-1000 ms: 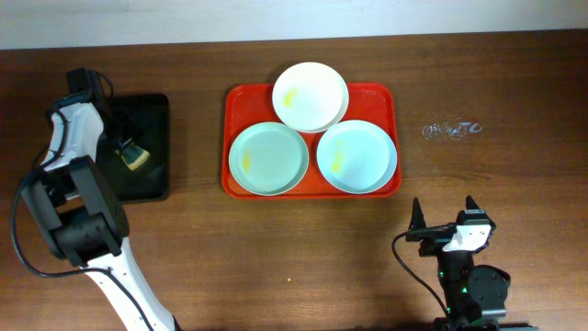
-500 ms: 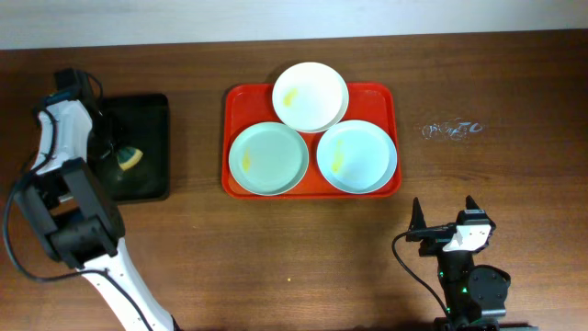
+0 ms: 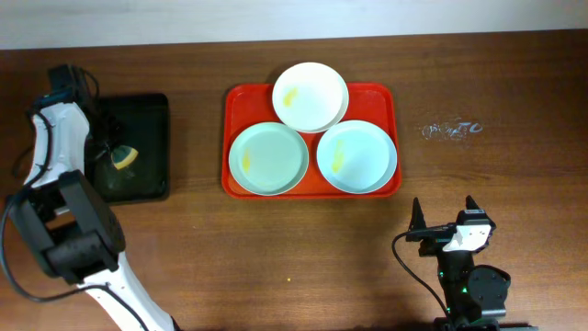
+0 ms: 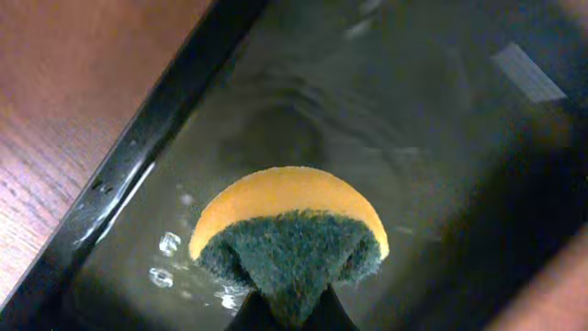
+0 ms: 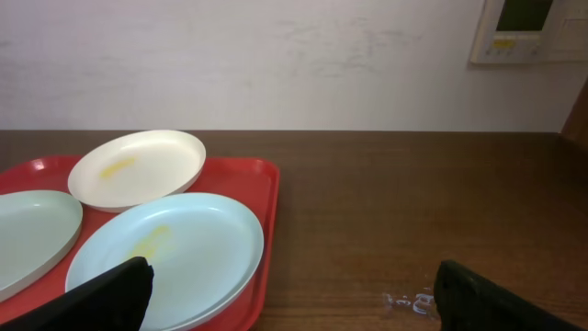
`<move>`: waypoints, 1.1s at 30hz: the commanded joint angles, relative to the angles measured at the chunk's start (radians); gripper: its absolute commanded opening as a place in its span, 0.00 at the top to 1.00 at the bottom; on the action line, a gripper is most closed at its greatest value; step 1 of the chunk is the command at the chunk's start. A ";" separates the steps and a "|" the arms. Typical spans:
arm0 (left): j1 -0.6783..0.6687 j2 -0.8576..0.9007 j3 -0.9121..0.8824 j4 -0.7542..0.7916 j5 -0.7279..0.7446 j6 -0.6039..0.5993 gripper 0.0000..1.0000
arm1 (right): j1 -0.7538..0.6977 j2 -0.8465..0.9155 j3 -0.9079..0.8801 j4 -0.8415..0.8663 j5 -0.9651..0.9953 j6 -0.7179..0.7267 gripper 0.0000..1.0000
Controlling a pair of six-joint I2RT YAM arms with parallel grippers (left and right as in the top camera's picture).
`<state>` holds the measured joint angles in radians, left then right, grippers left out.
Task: Clean dirty plates on tray and stack at the side
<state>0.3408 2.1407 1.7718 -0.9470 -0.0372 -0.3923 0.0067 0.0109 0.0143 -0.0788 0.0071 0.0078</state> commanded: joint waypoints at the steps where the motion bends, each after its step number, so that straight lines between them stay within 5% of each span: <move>1: -0.019 -0.277 0.064 0.040 0.217 0.005 1.00 | 0.005 -0.008 -0.009 -0.003 0.005 0.008 0.01; 5: -0.100 -0.439 0.064 0.023 0.440 0.005 1.00 | 0.005 -0.007 -0.009 -0.003 0.005 0.008 0.01; 8: -0.355 -0.389 0.023 -0.072 0.433 0.006 1.00 | 0.005 -0.007 -0.009 -0.003 0.005 0.008 0.01; 14: -0.682 -0.108 -0.036 -0.013 0.106 0.004 1.00 | 0.005 -0.007 -0.009 -0.003 0.005 0.008 0.01; 19: -0.716 0.094 -0.036 0.095 0.040 0.004 1.00 | 0.005 -0.007 -0.009 -0.003 0.005 0.008 0.01; 20: -0.716 0.100 -0.036 0.099 0.041 0.003 0.91 | 0.005 -0.008 -0.009 -0.003 0.005 0.008 0.01; 21: -0.716 0.103 -0.036 0.101 0.040 0.005 0.65 | 0.005 -0.008 -0.009 -0.003 0.005 0.008 0.01; 22: -0.715 0.101 -0.023 0.093 0.041 0.005 0.51 | 0.005 -0.007 -0.009 -0.003 0.005 0.008 0.01; 26: -0.692 0.035 0.115 -0.069 0.059 0.005 0.39 | 0.005 -0.008 -0.009 -0.003 0.005 0.008 0.01; 27: -0.684 0.000 0.156 -0.107 0.059 0.004 0.00 | 0.005 -0.007 -0.009 -0.003 0.005 0.008 0.01; 33: -0.600 -0.303 0.241 -0.355 -0.015 0.005 0.01 | 0.005 -0.007 -0.009 -0.003 0.005 0.008 0.01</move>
<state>-0.2985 1.9640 1.9945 -1.2037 0.0170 -0.3882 0.0067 0.0113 0.0143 -0.0784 0.0074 0.0082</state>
